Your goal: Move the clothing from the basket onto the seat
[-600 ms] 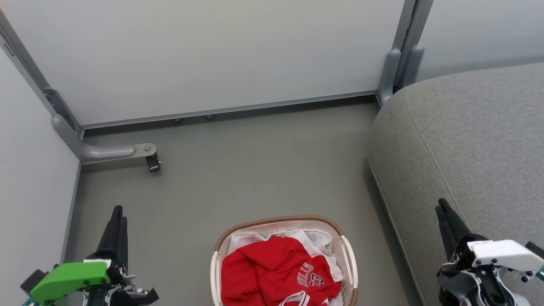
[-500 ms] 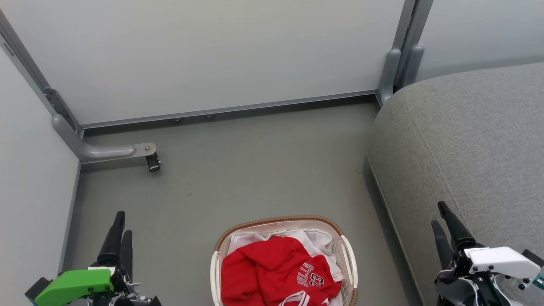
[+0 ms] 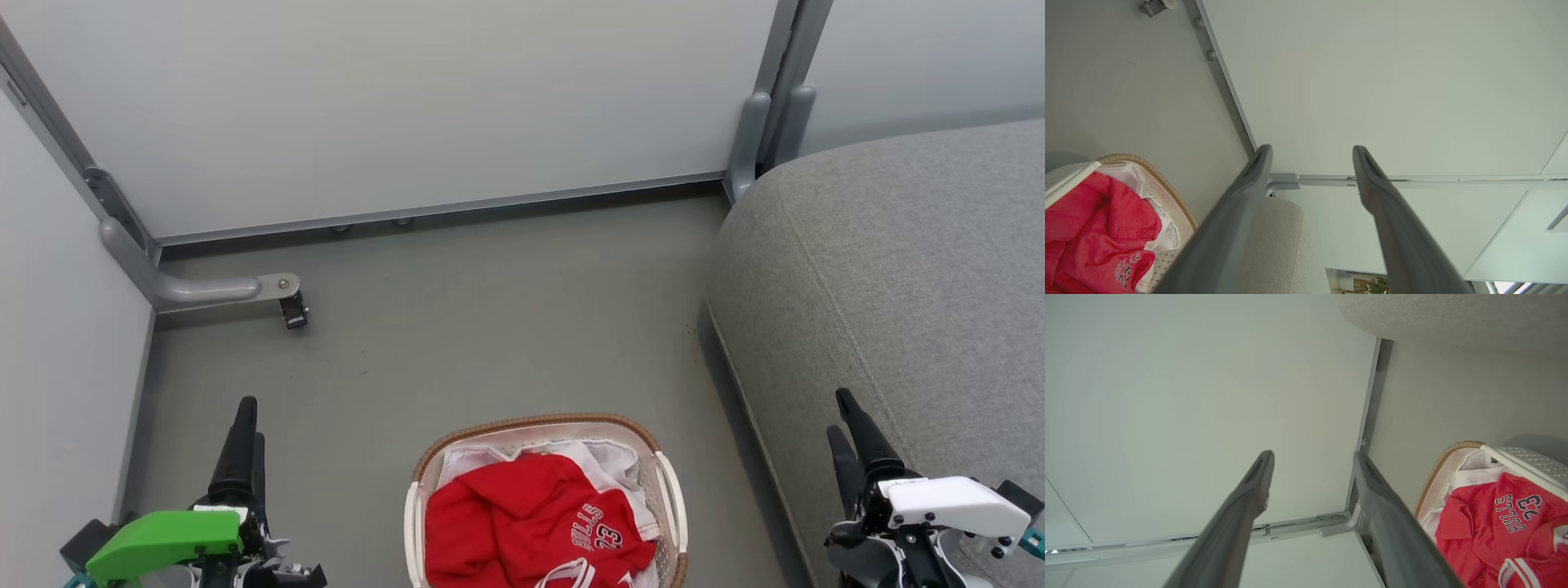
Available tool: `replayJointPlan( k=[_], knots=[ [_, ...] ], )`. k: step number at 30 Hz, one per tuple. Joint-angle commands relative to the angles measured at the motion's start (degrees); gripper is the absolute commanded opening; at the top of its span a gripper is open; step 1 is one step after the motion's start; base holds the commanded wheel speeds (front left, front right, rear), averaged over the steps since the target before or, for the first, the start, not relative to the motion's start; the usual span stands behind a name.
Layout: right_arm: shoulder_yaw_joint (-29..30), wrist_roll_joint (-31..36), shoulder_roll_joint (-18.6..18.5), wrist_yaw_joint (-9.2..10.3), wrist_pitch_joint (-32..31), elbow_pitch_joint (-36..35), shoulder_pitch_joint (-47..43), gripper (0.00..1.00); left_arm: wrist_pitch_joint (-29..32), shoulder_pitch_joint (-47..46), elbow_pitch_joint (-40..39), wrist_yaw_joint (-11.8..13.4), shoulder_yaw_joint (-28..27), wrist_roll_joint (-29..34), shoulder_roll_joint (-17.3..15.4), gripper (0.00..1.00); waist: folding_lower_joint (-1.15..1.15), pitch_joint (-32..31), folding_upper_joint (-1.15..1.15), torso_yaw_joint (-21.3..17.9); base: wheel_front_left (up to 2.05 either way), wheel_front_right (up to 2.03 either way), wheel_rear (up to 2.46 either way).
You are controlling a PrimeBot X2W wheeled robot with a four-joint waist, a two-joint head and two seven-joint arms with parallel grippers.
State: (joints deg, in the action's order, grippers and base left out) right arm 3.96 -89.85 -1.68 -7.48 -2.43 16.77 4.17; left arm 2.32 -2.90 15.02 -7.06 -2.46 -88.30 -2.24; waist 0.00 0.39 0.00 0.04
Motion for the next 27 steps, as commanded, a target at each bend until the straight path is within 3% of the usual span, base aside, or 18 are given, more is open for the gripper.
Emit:
replayJointPlan(
  k=[1,7,27],
  knots=[
    [-0.13,1.00,-0.55,0.00,0.76,-1.15,0.42,1.00,-0.68,-0.16,-1.49,-0.13,0.50,1.71,-0.25,1.00,0.00,0.02,0.00,0.01,0.00,0.00,0.00],
    [0.27,4.31,-0.63,-0.01,2.23,-1.64,0.39,1.00,-2.13,0.32,-2.71,-0.16,1.48,6.21,-0.30,1.00,0.00,0.07,0.00,0.05,0.00,0.00,0.00],
    [1.98,26.02,-0.83,-0.01,6.45,-4.41,0.07,1.00,-6.36,1.10,-4.86,-0.28,2.46,25.29,-0.45,1.00,0.00,0.37,0.00,0.21,0.00,0.00,0.00]
  ],
)
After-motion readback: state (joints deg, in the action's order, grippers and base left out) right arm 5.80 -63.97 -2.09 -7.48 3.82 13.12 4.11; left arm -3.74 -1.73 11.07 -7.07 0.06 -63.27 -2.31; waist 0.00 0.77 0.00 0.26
